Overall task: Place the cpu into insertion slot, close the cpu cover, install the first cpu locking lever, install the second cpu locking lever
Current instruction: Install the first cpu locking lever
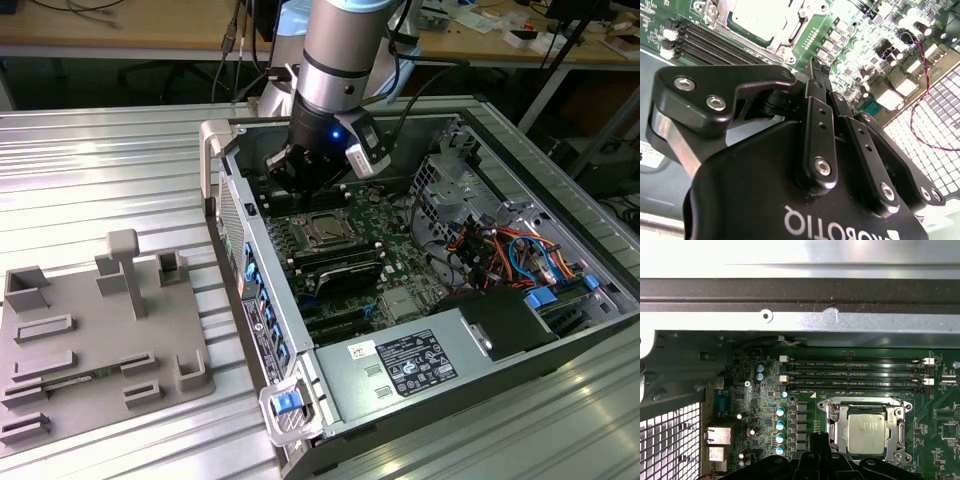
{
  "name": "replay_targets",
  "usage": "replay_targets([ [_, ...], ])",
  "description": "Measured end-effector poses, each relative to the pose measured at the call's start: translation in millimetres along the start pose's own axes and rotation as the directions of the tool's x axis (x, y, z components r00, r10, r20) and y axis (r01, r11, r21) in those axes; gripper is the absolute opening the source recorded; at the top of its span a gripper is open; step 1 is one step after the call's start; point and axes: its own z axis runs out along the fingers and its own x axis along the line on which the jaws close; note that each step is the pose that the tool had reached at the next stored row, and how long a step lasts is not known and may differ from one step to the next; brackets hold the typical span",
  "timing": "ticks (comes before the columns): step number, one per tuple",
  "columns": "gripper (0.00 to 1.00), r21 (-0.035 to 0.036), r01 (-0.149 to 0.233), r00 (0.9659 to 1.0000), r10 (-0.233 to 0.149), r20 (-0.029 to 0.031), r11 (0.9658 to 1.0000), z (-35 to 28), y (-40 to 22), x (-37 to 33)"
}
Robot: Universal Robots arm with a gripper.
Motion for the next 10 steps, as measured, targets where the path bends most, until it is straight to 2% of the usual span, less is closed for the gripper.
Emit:
replay_targets([
  [10, 0.11, 0.0000, 0.001, 1.0000, -0.001, 0.0000, 1.0000, 0.0, 0.0, 0.0],
])
